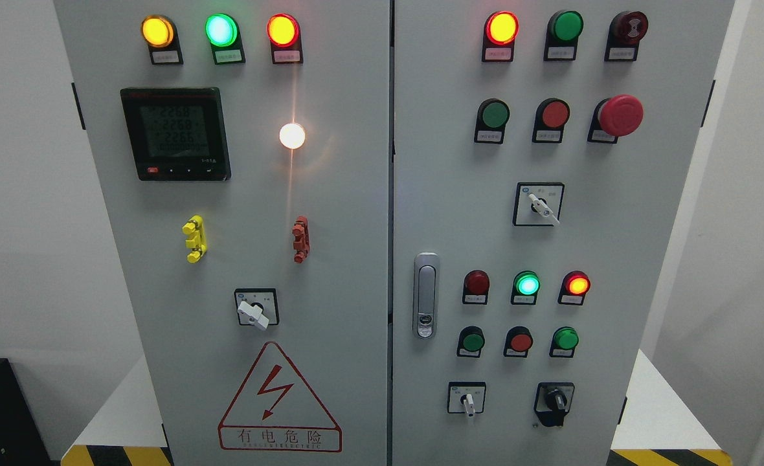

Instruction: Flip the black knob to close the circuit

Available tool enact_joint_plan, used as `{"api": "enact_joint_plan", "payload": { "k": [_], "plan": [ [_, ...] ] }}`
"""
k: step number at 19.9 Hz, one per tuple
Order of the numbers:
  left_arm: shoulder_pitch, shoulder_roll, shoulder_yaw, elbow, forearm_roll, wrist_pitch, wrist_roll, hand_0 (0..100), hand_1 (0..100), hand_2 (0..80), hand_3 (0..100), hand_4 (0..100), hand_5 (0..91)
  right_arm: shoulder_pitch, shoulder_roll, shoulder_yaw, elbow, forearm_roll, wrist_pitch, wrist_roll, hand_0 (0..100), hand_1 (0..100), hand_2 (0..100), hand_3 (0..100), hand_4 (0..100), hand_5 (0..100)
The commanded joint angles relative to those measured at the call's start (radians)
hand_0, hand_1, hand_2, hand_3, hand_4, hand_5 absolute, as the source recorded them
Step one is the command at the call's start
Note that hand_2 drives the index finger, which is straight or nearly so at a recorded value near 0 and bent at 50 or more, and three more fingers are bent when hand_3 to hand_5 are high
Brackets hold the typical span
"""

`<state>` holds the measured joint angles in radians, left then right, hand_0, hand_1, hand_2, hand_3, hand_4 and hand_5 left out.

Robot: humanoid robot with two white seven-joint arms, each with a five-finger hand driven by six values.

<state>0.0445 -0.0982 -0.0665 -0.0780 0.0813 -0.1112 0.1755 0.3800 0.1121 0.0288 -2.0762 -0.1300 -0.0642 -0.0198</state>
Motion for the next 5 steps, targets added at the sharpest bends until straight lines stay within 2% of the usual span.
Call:
{"api": "enact_joint_plan", "payload": {
  "k": [1, 5],
  "plan": [
    [0.0, 0.0, -0.001, 0.001, 0.0, -0.001, -0.001, 12, 56, 0.0, 0, 0, 0.0, 0.034, -0.002, 0.014, -0.013, -0.023, -0.017, 0.018, 0, 0, 0, 4, 0, 0],
    [0.0, 0.0, 0.001, 0.0, 0.0, -0.001, -0.001, 12, 56, 0.0, 0, 0, 0.0, 0.048, -0.003, 0.014, -0.013, -0.025, -0.032, 0.023, 0, 0, 0, 5, 0, 0]
  ]
}}
